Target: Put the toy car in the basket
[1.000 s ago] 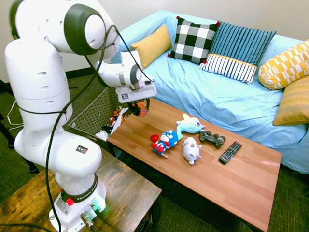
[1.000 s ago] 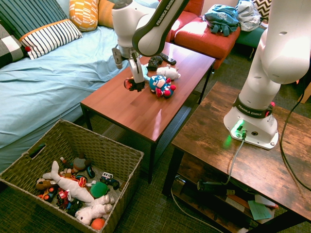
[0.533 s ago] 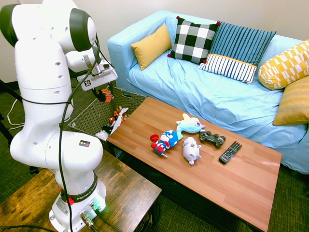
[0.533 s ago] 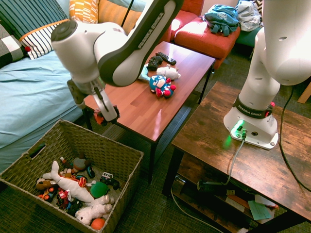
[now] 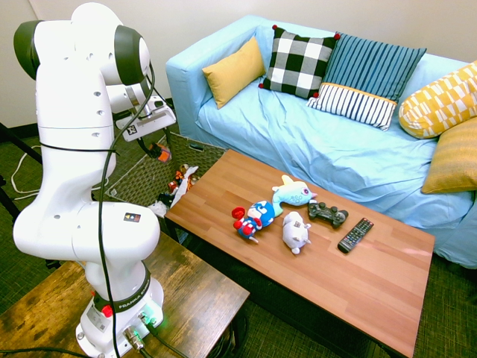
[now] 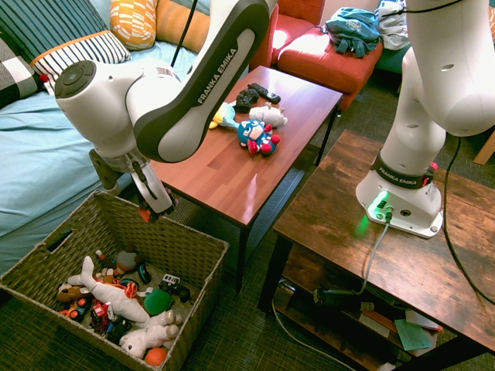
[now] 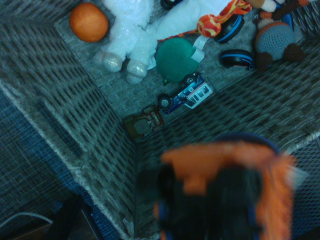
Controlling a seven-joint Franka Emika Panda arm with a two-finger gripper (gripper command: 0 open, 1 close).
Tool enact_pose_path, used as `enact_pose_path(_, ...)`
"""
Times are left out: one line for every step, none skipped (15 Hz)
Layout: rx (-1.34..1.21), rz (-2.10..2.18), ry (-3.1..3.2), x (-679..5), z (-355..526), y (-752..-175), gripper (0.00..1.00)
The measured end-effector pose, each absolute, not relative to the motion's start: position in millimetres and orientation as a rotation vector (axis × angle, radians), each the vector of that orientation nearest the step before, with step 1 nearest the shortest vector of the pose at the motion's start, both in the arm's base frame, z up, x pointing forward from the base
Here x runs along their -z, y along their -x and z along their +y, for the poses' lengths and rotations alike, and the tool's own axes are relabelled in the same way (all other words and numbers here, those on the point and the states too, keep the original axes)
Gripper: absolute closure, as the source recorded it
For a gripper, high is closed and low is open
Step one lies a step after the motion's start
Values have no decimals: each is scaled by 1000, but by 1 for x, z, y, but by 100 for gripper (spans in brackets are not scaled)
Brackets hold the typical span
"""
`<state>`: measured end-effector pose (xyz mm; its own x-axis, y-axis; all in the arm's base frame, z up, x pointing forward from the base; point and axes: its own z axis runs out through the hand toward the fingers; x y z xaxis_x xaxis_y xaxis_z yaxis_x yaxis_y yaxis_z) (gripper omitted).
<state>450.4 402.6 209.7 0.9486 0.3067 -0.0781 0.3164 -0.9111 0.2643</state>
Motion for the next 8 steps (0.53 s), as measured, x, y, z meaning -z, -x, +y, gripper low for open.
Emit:
enact_pose_path(47, 458, -2825, -210, 403, -450, 0)
enact_pose_path(33, 442, -2822, -212, 402, -451, 0)
enact_pose_path(4, 411, -2818, -217, 398, -453, 0)
enact_pose_path(-32, 360, -2819, -225, 386, -455, 0)
enact_pose_path(-64, 293, -2826, -237, 365, -458, 0)
enact_pose_path(-92, 219, -2839, -250, 339, -463, 0)
enact_pose_path(-123, 142, -2860, -263, 306, -471, 0)
enact_pose_path(-149, 50, -2885, -271, 267, -478, 0)
